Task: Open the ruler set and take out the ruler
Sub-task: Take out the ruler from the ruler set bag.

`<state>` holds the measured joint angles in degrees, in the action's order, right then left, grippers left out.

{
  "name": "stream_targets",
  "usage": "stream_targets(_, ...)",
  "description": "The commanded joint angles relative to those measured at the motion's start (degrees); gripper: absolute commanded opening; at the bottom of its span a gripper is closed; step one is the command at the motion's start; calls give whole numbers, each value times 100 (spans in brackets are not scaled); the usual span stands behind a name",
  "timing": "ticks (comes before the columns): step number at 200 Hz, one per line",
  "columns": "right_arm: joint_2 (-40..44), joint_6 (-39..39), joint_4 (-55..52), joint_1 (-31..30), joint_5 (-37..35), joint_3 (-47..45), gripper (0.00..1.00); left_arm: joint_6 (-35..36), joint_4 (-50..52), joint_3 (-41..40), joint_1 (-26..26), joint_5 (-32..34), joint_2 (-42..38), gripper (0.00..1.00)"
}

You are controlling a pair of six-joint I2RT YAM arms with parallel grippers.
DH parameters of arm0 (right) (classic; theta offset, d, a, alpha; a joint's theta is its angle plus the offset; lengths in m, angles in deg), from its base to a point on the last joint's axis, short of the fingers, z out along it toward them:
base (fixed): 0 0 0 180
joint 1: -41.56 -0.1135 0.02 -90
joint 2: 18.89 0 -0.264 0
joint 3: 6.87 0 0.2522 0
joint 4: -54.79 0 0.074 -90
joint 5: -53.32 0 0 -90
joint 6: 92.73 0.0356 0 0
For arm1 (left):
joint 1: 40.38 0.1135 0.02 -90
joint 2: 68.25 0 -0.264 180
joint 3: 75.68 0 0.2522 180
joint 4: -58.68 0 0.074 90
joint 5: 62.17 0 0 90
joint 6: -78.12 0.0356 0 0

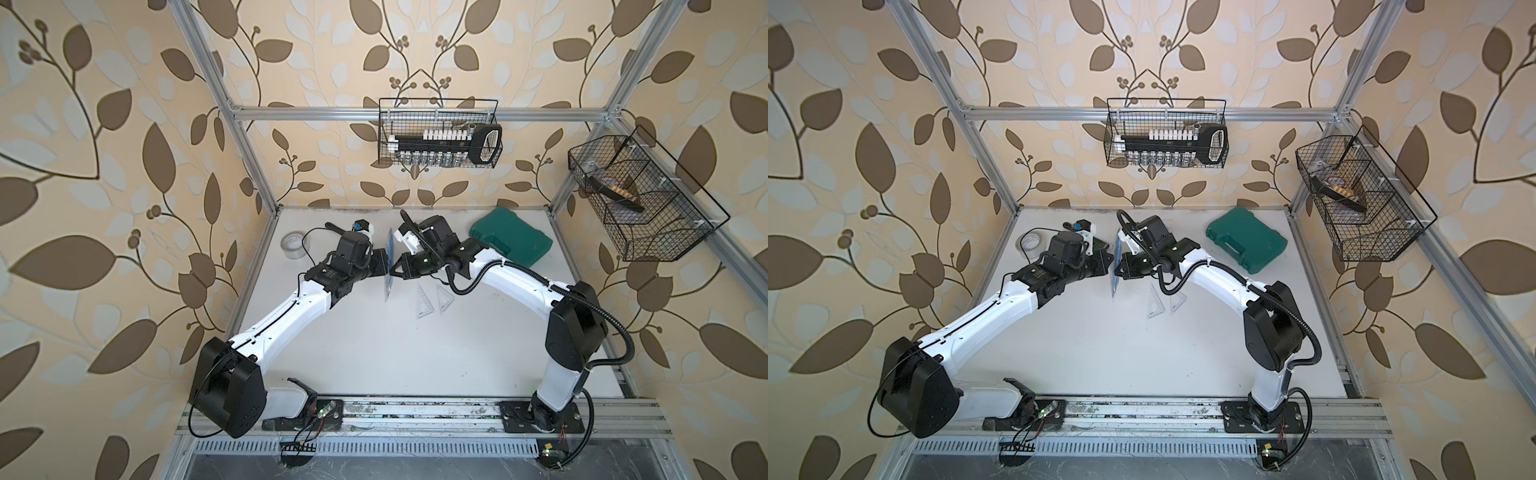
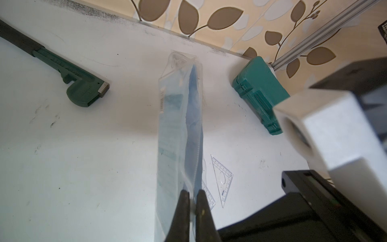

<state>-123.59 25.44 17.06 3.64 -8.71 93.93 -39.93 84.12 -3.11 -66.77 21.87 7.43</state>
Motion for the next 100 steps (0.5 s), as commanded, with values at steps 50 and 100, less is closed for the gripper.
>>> stream_targets(50, -385, -33, -203, 50, -669, 344, 0, -51, -219, 122, -134, -151, -77, 0)
stream_targets(100, -314, -217, -478, 50, -1338, 435, 6, -39, -193, 165, -156, -149, -71, 0)
